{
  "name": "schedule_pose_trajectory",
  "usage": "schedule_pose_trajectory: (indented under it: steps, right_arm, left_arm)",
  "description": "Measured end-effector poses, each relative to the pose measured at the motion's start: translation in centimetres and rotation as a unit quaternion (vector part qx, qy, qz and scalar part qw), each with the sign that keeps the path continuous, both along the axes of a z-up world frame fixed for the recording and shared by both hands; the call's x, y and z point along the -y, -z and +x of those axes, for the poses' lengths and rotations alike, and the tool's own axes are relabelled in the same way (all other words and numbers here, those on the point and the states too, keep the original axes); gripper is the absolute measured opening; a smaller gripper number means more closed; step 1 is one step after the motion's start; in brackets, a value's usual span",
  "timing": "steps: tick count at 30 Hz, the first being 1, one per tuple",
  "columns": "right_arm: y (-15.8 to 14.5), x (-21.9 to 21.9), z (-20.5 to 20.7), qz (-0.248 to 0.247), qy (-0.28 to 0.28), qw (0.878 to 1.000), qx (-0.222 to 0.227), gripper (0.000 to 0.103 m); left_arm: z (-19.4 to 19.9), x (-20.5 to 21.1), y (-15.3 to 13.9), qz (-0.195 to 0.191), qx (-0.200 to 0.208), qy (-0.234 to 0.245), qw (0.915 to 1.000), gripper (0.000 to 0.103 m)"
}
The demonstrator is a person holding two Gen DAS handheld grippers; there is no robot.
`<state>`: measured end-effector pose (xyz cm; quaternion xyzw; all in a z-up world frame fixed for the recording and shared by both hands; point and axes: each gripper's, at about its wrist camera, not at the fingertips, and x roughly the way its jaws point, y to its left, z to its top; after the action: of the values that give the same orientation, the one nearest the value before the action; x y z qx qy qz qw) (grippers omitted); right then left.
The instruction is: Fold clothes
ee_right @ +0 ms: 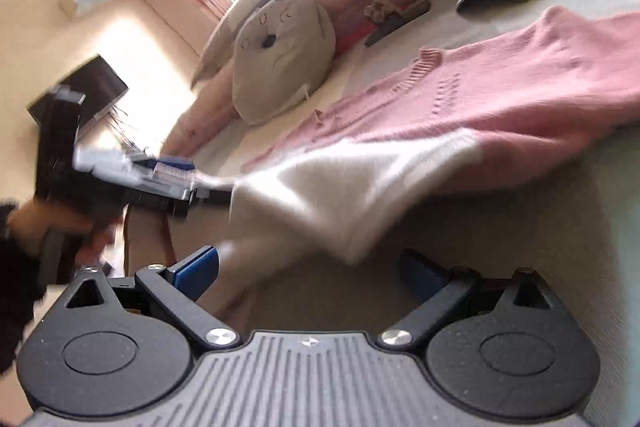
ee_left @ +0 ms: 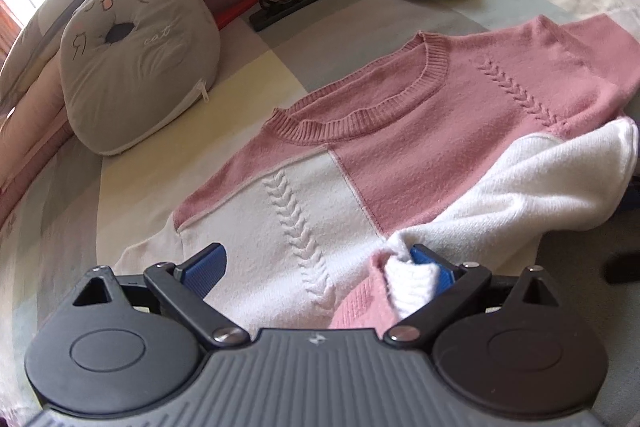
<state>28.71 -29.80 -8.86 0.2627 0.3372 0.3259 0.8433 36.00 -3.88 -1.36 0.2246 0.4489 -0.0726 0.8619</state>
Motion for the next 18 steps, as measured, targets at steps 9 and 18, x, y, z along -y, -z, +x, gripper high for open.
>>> schedule_pose_trajectory:
  steps: [9, 18]
  right_arm:
    - [-3.7, -0.9, -0.9, 0.069, -0.067, 0.995, 0.029, 0.100]
    - [-0.7, -0.3, -1.5, 0.109, -0.065, 0.991, -0.035, 0.103]
  left_arm:
    - [-1.8, -1.4, -1.7, -0.057, 0.006, 0.001, 0.9984, 0.097]
    - [-4.4, -0.4, -3.0, -0.095, 0.016, 0.039, 0.9946, 0.097]
